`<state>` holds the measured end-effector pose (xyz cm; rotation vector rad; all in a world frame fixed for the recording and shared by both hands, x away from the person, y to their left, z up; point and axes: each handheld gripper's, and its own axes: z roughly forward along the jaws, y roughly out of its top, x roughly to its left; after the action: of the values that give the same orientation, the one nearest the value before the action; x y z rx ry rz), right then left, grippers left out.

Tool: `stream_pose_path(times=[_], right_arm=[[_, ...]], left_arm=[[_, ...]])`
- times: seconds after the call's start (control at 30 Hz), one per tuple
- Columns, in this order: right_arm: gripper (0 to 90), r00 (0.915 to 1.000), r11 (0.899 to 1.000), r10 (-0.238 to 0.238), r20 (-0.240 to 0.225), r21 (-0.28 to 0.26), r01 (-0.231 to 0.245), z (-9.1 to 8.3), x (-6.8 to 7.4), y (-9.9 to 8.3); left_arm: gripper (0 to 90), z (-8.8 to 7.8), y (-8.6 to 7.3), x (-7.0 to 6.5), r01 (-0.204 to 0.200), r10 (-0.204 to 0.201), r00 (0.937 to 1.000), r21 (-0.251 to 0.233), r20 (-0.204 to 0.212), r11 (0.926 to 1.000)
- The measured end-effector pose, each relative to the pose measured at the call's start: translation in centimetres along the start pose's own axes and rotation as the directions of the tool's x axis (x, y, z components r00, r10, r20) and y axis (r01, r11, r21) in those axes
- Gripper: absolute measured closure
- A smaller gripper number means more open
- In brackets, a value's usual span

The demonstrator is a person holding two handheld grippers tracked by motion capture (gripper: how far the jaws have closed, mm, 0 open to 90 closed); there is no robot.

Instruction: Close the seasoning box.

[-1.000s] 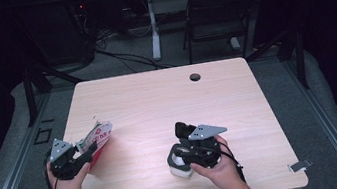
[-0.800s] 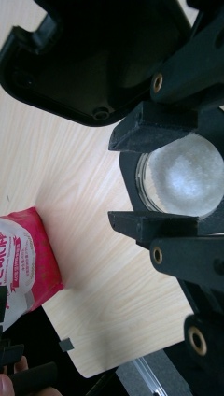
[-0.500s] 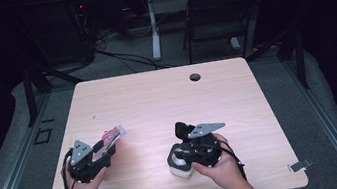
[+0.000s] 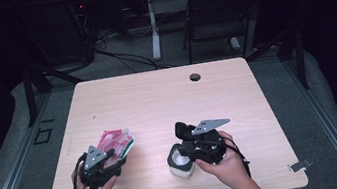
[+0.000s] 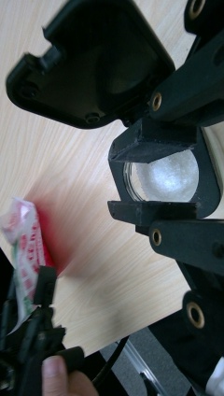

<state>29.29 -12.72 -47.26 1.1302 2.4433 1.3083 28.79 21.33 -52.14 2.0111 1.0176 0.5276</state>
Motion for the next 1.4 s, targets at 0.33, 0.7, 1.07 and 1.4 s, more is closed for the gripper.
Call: stream_pose_path(times=[0.33, 0.7, 1.07, 1.4], right_arm=[[69.6, 1.0, 1.0, 0.009, 0.004, -0.016, -0.008, -1.4, -0.2, 0.4], [67.8, 0.9996, 1.0, 0.024, 0.012, -0.004, -0.024, -1.5, -0.9, 0.2], [66.8, 0.9996, 1.0, 0.02, 0.019, -0.003, -0.02, -2.1, -1.0, 0.4], [66.7, 0.9993, 1.0, 0.021, 0.032, -0.021, -0.02, -3.2, -1.3, 0.7]], left_arm=[[42.6, 0.7, -1.3, -2.0, -0.039, 0.036, 0.9957, 0.033, 0.085, 0.9987], [41.8, 1.8, -2.2, -2.5, -0.063, 0.053, 0.9919, 0.079, 0.115, 0.9949], [41.3, 1.8, -1.9, -3.9, -0.116, 0.104, 0.9857, 0.084, 0.132, 0.9897], [41.7, 0.7, -1.3, -4.2, -0.109, 0.1, 0.9831, 0.049, 0.153, 0.9928]])
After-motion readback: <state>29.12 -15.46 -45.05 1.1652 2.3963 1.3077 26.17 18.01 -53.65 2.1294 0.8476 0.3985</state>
